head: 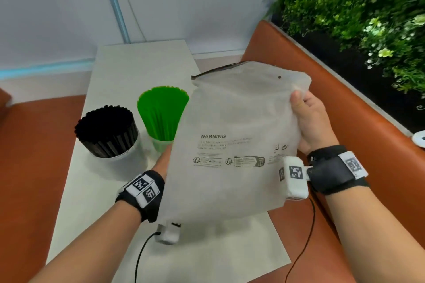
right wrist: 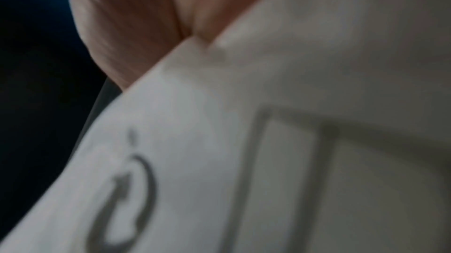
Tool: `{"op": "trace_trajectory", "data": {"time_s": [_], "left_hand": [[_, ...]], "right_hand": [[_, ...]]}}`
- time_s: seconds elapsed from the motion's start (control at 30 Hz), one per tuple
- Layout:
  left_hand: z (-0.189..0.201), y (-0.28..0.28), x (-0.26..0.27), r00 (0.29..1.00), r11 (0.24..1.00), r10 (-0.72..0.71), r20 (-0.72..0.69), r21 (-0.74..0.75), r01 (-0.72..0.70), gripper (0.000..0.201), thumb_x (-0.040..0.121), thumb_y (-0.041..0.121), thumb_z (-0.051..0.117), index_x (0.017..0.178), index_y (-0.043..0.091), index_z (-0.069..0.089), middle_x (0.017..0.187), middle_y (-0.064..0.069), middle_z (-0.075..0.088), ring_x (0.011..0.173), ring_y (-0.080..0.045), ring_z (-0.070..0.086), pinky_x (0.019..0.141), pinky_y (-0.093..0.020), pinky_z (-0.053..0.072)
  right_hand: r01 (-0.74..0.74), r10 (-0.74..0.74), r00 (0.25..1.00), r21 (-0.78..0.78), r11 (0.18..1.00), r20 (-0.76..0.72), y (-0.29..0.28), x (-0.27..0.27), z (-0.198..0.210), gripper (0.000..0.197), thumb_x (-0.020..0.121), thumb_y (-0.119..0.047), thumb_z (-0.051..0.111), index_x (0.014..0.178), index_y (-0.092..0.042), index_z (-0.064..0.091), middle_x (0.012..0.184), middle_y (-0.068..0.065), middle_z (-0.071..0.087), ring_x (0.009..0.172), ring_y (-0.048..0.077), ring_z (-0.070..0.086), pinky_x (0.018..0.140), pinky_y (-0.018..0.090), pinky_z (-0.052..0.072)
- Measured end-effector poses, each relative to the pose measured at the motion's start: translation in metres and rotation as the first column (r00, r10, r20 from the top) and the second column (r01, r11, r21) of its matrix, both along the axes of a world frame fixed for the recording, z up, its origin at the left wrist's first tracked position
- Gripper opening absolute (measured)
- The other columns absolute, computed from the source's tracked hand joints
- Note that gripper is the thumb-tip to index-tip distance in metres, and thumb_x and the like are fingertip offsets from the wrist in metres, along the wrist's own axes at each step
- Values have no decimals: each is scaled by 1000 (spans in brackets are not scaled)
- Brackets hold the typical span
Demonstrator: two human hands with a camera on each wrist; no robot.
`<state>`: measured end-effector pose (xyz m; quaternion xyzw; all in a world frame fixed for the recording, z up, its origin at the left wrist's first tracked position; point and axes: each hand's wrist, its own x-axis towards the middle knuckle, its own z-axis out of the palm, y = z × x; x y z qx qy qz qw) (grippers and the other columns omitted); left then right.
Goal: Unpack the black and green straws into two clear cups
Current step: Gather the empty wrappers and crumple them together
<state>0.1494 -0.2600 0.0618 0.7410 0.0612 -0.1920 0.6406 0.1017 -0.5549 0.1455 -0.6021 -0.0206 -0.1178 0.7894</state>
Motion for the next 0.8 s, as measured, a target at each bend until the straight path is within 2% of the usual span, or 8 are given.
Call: {"op": "trace_trajectory", "data": {"time_s": [0.1,0.2,0.27,0.43,0.53,0.63,0.7,0.8], "left_hand": [[14,2,-12,998,975,-23,-64,-223,8,33,106,8,33,81,10,54,47,10,63,41,9,58,44,-9,44],[39,2,-5,998,907,-5,-57,-421,-20,46,105,43,34,109,12,69,95,-11,76,81,-16,73,72,-28,57],[47,2,-2,999,919,33,36,-395,-16,36,105,30,45,120,6,66,114,-17,72,101,-28,69,89,-41,56],[44,7,-4,980,941,35,195,-336,33,28,105,22,46,111,10,70,98,-3,76,82,-11,72,65,-21,56],[51,12,-10,963,958,17,269,-280,62,29,103,20,51,86,23,75,85,2,74,74,-10,67,63,-24,55],[56,17,-15,962,968,-1,274,-240,69,35,102,13,50,70,15,66,61,7,64,54,-6,58,54,-21,48],[61,23,-15,985,952,1,170,-301,50,54,105,37,39,62,16,64,53,10,60,46,-3,56,46,-15,44],[70,40,-15,995,851,-96,12,-517,88,75,93,71,24,91,21,80,86,-6,77,78,-20,74,61,-27,58]], "right_hand": [[-10,10,1000,-4,1000,-8,2,3,-2,34,91,-35,55,115,-14,67,120,15,68,108,31,67,80,38,58],[-15,10,998,-75,997,-64,1,1,-19,29,98,-30,51,118,-15,66,122,16,67,107,31,67,80,39,58],[22,-34,993,-104,994,-115,3,0,-31,32,99,-32,51,122,-14,63,122,14,67,106,30,68,78,37,59],[191,-195,977,-52,980,-82,9,2,-40,29,98,-39,55,117,-19,66,118,7,70,107,29,68,79,40,58],[201,-200,979,16,980,-45,12,4,-35,37,99,-40,51,126,-16,60,125,10,66,113,31,64,88,45,56],[225,-227,973,-70,972,-28,28,7,-35,39,96,-39,54,120,-10,60,117,12,69,107,33,66,87,50,56],[243,-247,969,-153,958,-9,39,8,-37,28,96,-35,55,112,-13,62,113,10,70,103,31,68,85,49,56],[273,-268,962,-258,927,55,46,12,-36,21,96,-29,57,107,-12,64,104,-2,72,94,17,70,72,30,58]]}}
